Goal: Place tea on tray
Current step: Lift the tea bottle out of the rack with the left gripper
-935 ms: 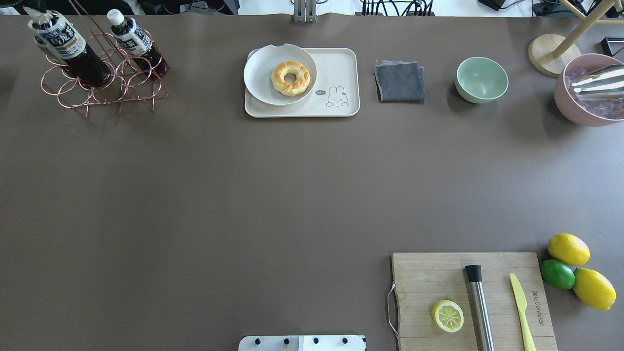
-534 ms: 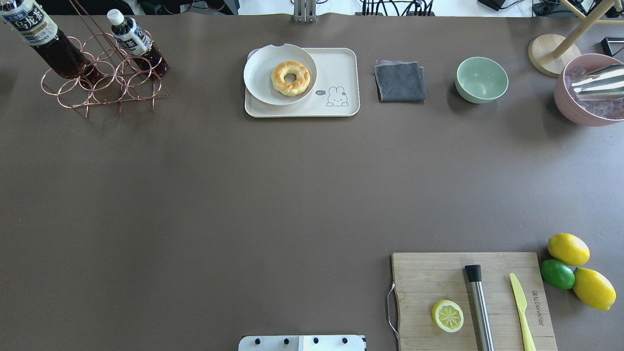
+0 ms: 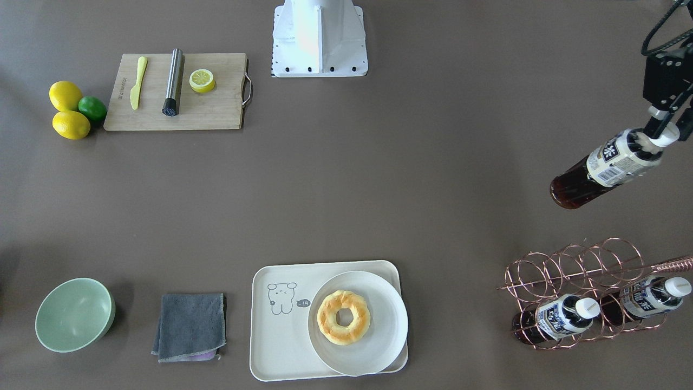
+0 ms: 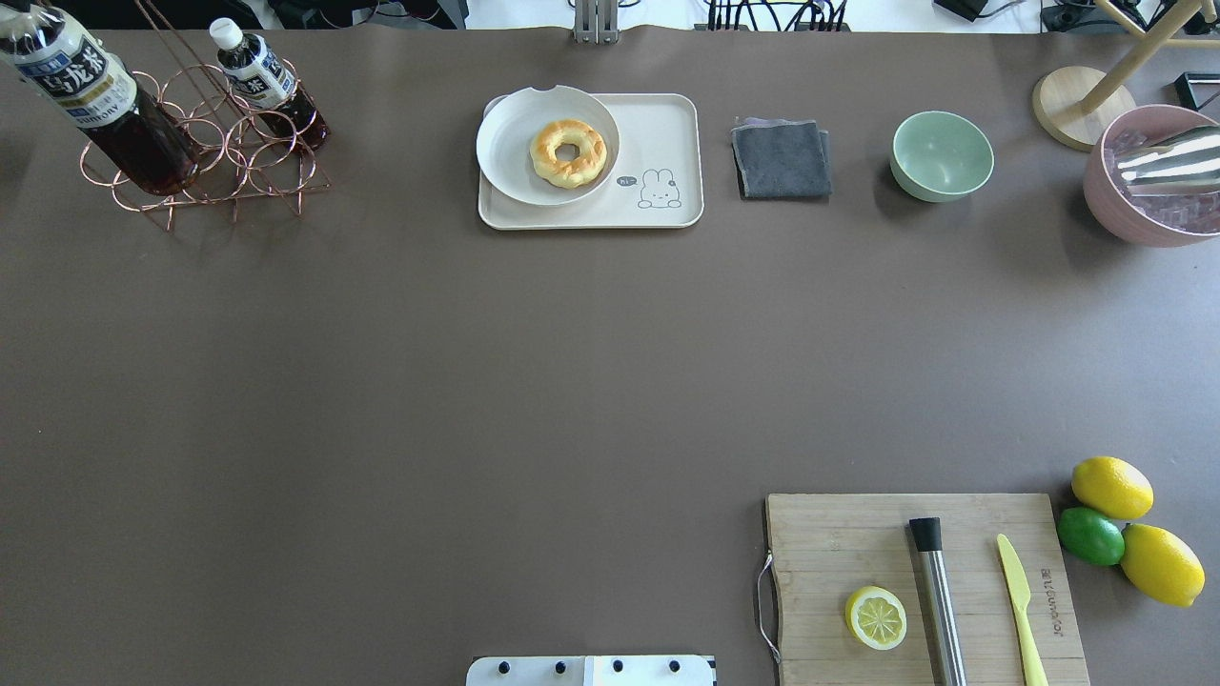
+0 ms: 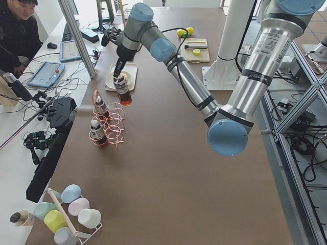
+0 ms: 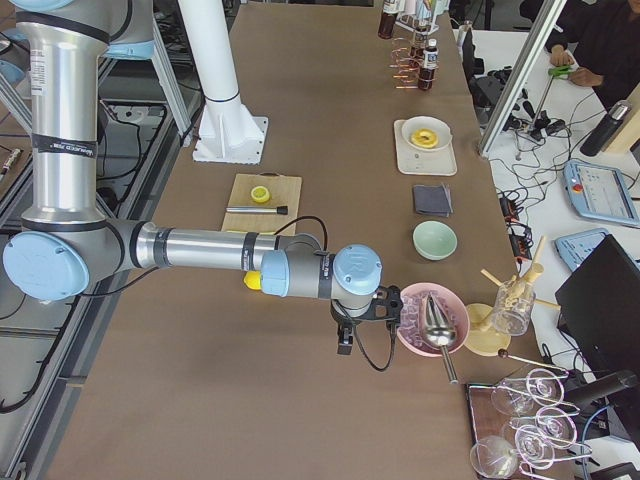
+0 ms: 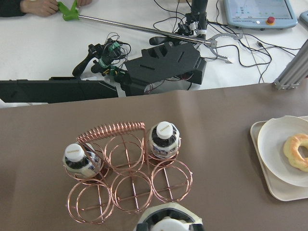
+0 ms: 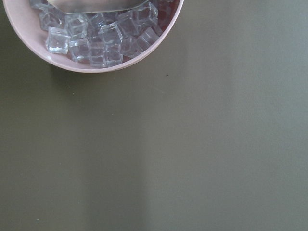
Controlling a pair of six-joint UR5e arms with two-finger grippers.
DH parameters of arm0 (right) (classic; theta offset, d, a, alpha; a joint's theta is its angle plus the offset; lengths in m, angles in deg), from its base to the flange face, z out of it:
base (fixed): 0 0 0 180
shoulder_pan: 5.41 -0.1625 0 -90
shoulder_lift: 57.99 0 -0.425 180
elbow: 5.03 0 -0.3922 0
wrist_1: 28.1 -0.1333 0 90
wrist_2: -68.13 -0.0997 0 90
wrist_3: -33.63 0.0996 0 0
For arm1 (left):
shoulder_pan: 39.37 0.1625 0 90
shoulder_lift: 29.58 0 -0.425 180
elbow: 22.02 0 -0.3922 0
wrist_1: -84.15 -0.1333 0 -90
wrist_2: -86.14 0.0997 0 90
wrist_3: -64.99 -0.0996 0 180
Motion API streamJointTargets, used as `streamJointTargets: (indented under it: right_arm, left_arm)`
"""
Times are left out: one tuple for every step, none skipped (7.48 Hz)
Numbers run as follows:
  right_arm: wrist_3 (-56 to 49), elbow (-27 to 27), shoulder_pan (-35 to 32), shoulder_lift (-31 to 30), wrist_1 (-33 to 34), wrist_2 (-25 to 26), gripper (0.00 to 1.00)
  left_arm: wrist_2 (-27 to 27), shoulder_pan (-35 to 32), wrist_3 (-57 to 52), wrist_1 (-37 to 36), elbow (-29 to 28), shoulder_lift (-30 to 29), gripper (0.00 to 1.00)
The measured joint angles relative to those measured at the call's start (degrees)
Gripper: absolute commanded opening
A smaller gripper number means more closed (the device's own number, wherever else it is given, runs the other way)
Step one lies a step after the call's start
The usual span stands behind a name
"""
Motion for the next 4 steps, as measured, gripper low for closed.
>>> streamJointTargets:
  right_arm:
    - [0.00, -0.10, 0.00, -0.08, -0.01, 0.03, 1.00]
    - [0.04, -0.04, 0.00, -0.10, -0.01, 0.05, 1.00]
    - [0.07, -0.10, -0.01, -0.08, -0.01, 0.07, 1.00]
    - [0.07, -0.19, 0.00, 0.07, -0.05, 0.19, 1.00]
  left_arm:
    - [2.85, 5.41, 6.05, -1.54, 1.85, -1.66, 0.00]
    - [6.92, 11.49, 12.01, -2.30, 2.24, -4.08, 0.00]
    - [11.10, 17.28, 16.98, -4.67, 1.89, -8.07, 0.00]
    - [15.58, 22.85, 21.08, -8.49, 1.21, -13.22, 0.00]
